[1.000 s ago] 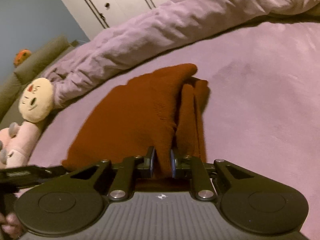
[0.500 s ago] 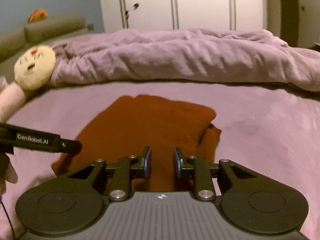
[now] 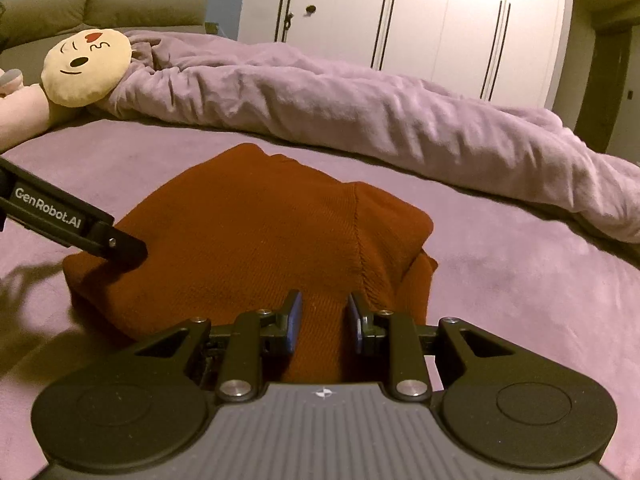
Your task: Fold small clothes
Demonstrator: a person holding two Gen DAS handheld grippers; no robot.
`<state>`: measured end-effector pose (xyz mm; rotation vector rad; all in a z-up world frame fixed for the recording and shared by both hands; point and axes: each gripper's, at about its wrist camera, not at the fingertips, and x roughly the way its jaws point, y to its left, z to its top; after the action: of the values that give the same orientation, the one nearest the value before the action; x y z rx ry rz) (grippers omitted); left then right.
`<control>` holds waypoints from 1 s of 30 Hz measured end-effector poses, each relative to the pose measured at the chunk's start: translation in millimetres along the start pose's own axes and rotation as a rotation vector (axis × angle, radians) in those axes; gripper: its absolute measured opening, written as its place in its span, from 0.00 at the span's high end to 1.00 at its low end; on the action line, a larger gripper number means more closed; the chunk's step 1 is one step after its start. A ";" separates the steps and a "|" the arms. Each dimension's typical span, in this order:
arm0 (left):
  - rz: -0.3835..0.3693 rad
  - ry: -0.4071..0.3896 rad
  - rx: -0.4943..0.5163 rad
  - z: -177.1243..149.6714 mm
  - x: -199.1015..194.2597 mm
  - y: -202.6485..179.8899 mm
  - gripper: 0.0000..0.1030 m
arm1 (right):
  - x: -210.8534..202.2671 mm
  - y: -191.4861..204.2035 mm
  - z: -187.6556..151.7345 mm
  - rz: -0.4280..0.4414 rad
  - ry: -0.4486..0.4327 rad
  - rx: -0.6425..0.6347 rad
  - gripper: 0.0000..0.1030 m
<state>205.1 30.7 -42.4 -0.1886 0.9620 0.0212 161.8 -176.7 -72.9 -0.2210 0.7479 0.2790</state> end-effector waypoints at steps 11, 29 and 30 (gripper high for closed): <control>-0.020 0.140 0.022 -79.4 -49.9 12.5 0.02 | -67.7 12.4 -48.4 0.046 0.317 0.237 0.28; 0.031 0.052 0.110 -72.5 -88.0 -7.3 0.01 | -114.9 23.0 1.4 -0.026 0.245 0.237 0.04; 0.034 0.049 0.117 -72.0 -88.9 -8.4 0.01 | -113.3 23.0 4.5 -0.035 0.259 0.242 0.04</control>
<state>96.4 16.1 -8.6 -0.0648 1.0126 -0.0082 78.0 -173.1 6.7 -0.0397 1.0248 0.1256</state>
